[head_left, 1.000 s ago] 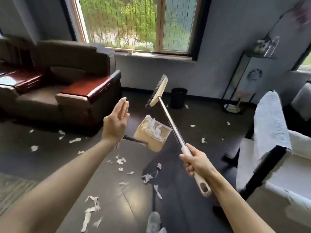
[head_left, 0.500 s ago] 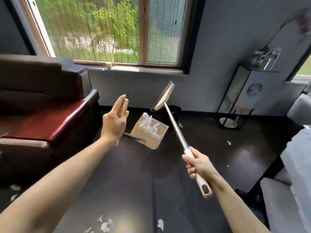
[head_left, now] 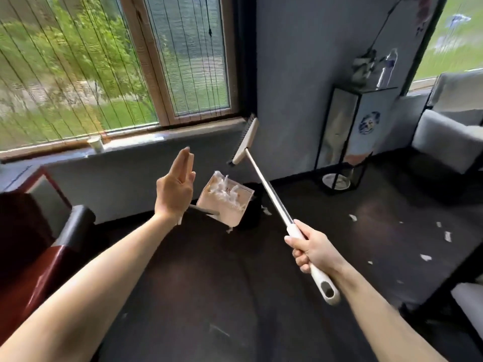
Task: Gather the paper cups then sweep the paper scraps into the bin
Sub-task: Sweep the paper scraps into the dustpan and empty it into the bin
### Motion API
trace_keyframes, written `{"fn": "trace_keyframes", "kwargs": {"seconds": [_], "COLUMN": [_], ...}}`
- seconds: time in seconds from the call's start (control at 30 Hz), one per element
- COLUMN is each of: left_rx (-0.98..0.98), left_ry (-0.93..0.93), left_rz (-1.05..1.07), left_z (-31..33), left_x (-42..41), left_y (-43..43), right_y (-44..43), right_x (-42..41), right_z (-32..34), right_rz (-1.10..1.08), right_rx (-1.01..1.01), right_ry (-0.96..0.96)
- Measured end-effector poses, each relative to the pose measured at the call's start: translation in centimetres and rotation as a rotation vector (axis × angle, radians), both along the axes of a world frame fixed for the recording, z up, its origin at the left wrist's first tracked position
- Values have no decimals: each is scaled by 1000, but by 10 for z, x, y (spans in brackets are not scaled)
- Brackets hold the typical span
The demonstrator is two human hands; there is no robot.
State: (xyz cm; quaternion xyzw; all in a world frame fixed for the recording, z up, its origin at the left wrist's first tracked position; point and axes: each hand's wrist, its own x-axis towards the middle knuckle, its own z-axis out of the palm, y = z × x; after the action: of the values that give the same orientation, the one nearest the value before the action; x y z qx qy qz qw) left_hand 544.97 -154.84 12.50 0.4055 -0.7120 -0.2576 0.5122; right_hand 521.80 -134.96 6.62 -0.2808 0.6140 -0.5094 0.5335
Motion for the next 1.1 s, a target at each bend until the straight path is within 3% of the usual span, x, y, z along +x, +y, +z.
{"fn": "trace_keyframes", "kwargs": {"seconds": [0.23,0.4,0.57,0.77,0.93,1.03,1.1], "left_rx": [-20,-192,-204,-229,-619,-543,-451], "left_ry": [-152,-286,-448,-861,-1146,-1358,-1323], "left_rz": [-12,8,-55,-243,-541,-654,-700], "left_z": [-12,-17,-15,-39,-85,-102,-103], "left_x": [-45,-78,-110,-145,-151,-155,-159], "left_y": [-131,-184,-222,-245,-244,-251,-247], "right_y": [-93,-134,-162,-192,-209,-216,-219], "right_x": [-51,-90,-115,-134,-147,-152,-153], "right_z": [0,4,11,13,24,30,34], "right_rz": [-105,-148,-197,-244,-282,-313,-319], "right_rx": [37,60,66,60,55,43,38], "right_ry": [-19,4,-24,-72,-52,-30,-13]}}
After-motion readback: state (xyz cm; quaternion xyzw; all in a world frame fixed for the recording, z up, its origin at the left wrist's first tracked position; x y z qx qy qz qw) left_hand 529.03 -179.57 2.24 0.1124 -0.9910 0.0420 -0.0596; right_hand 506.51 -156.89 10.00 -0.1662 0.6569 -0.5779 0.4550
